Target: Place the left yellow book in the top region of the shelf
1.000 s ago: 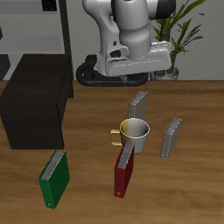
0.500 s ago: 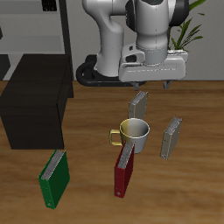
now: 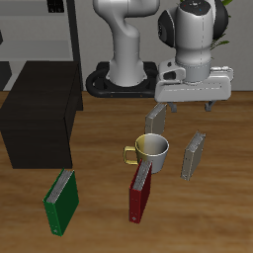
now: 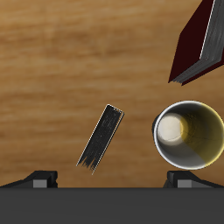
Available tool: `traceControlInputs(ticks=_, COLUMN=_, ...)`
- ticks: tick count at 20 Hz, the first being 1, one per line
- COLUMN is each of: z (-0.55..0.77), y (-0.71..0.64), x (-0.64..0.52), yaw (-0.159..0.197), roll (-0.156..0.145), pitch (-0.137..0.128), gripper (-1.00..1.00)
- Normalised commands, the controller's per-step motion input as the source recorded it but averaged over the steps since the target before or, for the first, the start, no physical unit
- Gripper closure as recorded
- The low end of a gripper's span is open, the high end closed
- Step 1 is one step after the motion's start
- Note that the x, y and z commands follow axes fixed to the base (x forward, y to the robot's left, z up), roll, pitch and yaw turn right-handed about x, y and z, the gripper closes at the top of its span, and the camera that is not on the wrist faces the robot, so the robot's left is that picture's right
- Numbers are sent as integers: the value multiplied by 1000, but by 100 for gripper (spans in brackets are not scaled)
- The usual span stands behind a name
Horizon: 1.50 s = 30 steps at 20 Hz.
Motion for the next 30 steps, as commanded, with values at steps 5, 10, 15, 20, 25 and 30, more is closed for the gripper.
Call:
traceControlInputs(ticks=5, z=-381, y=167, x=181, yaw=-17, roll=50, pitch=12, gripper=-100)
traceControlInputs(ticks=10, z=-212, y=11, x=106, yaw=-18, roll=27, pitch=-8, gripper=-100)
traceControlInputs(ticks=15, z=-300, y=-71, x=94, yaw=-45, roll=-21, pitch=16, gripper=-100)
traceControlInputs(ticks=20, z=-356, y=-43, x=93, yaw=-39, roll=0, pitch=53, gripper=-100)
traceControlInputs(ticks=25, z=-257, y=-10, x=46, yaw=-13, roll=-2, pitch=35, gripper=-100)
traceControlInputs(ticks=30, z=-165, y=80, x=-11, yaw=-3, roll=15, pitch=21, gripper=-100)
